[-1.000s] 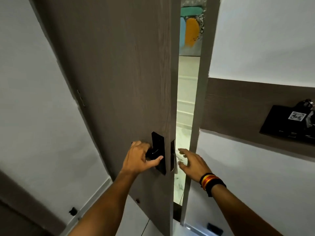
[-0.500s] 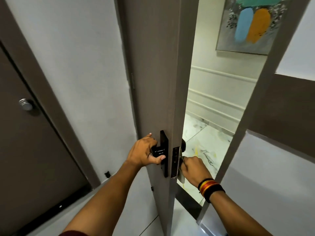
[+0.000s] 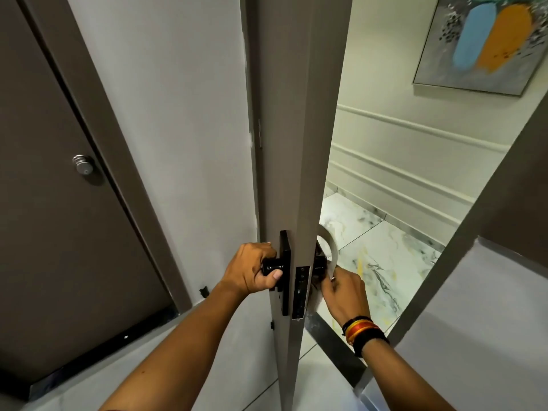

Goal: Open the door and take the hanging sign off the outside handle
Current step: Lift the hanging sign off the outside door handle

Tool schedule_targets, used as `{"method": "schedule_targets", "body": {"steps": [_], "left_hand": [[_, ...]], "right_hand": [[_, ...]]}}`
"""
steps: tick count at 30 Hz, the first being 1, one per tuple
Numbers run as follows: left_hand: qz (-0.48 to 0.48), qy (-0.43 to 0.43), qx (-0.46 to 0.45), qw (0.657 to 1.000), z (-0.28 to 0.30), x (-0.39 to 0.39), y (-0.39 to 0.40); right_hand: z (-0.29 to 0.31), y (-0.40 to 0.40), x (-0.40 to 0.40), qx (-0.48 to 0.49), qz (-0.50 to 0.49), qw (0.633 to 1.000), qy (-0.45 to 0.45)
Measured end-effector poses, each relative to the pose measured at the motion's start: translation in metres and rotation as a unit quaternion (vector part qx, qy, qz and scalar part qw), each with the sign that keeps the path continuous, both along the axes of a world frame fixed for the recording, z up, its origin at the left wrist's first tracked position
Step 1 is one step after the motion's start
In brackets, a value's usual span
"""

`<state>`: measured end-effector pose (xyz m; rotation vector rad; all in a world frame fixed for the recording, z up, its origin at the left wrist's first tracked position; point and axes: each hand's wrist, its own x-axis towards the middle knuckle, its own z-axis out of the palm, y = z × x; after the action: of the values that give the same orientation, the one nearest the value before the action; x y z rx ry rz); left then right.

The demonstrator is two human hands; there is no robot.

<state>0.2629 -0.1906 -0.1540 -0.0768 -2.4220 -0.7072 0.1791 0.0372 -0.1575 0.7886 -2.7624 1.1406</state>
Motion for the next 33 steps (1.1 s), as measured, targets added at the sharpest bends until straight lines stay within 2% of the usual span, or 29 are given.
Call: {"method": "schedule_targets", "body": {"steps": [5, 11, 17, 26, 33], "left_hand": [[-0.005, 0.030, 0.005, 1.000, -0.004, -0.003, 0.002], [-0.018, 0.043, -0.020, 0.999, -0.002, -0.020, 0.013], [-0.027, 0.066, -0.073, 0.995, 0.004, -0.045, 0.025], [-0.032, 0.082, -0.031, 0.996, 0.000, -0.100, 0.075], [-0.022, 0.004, 0.029, 0.999, 0.005, -0.150, 0.127]], "right_hand": [[0.021, -0.020, -0.033, 0.071, 0.068, 0.995, -0.001], [0.053, -0.022, -0.070, 0.137, -0.006, 0.990, -0.007], [0.097, 0.038, -0.099, 0.216, -0.035, 0.975, -0.047], [0.212, 0.130, -0.092, 0.211, -0.178, 0.957, 0.086], [0.279, 0.186, -0.083, 0.235, -0.285, 0.906, 0.206]]}}
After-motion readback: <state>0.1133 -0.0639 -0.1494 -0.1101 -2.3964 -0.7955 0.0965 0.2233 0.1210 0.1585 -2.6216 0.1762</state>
